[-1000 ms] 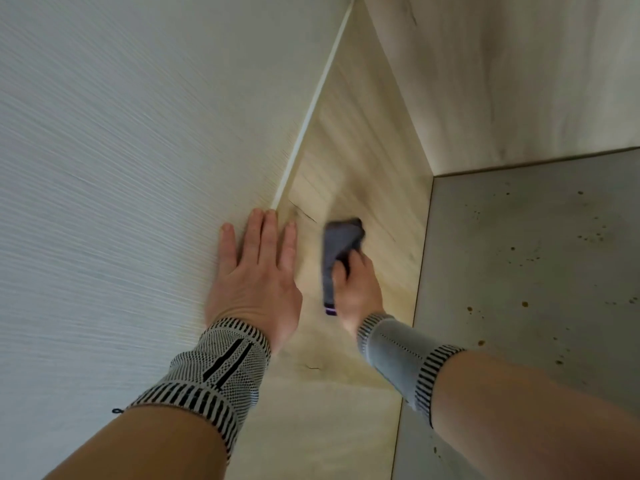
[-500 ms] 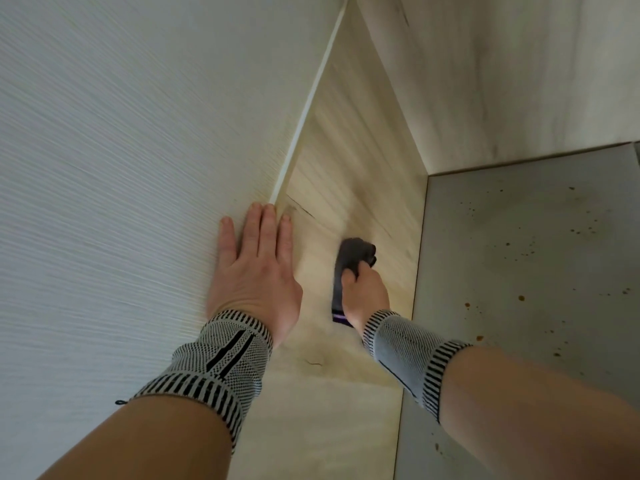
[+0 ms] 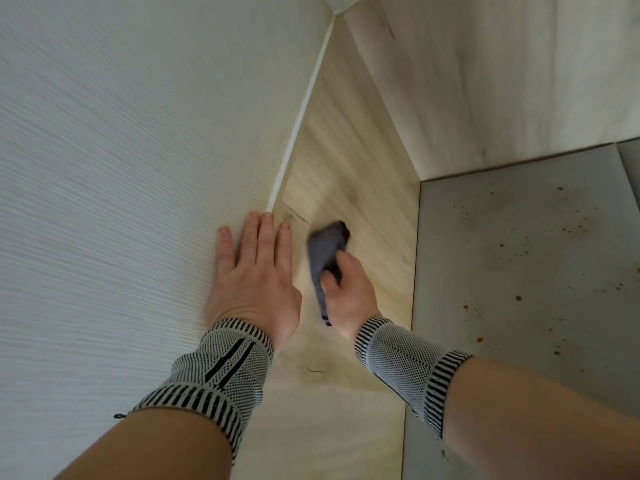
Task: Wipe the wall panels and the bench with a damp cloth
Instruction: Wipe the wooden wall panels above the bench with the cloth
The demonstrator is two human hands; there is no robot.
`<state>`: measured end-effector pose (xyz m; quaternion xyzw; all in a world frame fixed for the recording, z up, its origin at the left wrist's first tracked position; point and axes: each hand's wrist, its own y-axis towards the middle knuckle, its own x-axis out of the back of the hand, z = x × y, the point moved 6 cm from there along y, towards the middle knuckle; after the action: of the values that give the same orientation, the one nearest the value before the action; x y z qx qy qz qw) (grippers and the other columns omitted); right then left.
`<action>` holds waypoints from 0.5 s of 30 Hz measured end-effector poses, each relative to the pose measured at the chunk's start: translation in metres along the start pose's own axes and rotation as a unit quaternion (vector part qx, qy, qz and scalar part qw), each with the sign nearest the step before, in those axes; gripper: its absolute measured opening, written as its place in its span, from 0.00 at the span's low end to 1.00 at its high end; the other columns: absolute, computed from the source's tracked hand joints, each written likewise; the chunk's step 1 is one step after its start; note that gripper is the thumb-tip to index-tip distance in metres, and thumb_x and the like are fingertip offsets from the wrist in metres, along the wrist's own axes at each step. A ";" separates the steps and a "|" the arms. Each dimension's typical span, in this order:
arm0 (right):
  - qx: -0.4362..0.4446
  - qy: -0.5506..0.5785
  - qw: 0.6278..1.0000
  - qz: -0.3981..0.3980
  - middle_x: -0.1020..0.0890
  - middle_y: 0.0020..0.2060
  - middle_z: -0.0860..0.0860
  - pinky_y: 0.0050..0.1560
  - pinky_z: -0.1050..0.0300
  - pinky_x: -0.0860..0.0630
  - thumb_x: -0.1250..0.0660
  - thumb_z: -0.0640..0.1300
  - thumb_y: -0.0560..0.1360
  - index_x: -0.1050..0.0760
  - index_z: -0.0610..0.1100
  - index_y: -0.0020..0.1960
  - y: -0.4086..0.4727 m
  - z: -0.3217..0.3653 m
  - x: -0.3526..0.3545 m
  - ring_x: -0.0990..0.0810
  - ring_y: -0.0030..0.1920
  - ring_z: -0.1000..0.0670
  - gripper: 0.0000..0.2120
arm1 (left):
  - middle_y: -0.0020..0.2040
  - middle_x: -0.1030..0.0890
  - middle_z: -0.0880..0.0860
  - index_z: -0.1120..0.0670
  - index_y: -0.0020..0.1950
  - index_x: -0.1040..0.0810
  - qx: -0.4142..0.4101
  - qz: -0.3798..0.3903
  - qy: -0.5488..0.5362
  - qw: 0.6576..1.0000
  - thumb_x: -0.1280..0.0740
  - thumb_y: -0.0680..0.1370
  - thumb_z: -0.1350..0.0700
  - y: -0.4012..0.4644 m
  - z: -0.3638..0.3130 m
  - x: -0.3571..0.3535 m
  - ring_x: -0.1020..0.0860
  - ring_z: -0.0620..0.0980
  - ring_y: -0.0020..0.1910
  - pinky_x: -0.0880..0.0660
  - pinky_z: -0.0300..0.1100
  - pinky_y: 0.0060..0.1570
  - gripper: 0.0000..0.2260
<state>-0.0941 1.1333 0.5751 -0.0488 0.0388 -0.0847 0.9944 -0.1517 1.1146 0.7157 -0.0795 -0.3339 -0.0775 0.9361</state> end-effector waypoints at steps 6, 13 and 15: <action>0.095 0.031 0.995 0.004 0.29 0.68 0.48 0.67 0.58 0.33 0.43 0.39 0.80 0.32 0.46 0.71 0.051 0.073 0.010 0.29 0.65 0.50 0.20 | 0.78 0.69 0.58 0.59 0.69 0.78 0.000 -0.005 -0.003 1.000 0.56 0.81 0.49 -0.001 0.000 0.001 0.70 0.57 0.77 0.75 0.59 0.67 0.32; 0.126 0.069 0.990 0.012 0.38 0.75 0.51 0.74 0.58 0.42 0.45 0.44 0.82 0.38 0.46 0.76 0.026 0.051 -0.011 0.39 0.74 0.53 0.23 | 0.78 0.69 0.58 0.59 0.70 0.76 0.000 -0.004 0.000 1.000 0.56 0.81 0.48 0.000 0.000 0.001 0.70 0.58 0.77 0.73 0.61 0.69 0.31; 0.054 0.037 0.998 0.000 0.39 0.75 0.49 0.74 0.54 0.40 0.47 0.45 0.82 0.40 0.43 0.76 0.016 0.003 -0.017 0.38 0.74 0.50 0.23 | 0.78 0.69 0.59 0.59 0.71 0.76 -0.002 -0.001 0.002 1.000 0.56 0.81 0.48 -0.001 -0.001 0.001 0.70 0.58 0.77 0.74 0.61 0.68 0.31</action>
<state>-0.1077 1.1517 0.5779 0.0076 0.0705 -0.0884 0.9936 -0.1507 1.1134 0.7161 -0.0807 -0.3315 -0.0793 0.9366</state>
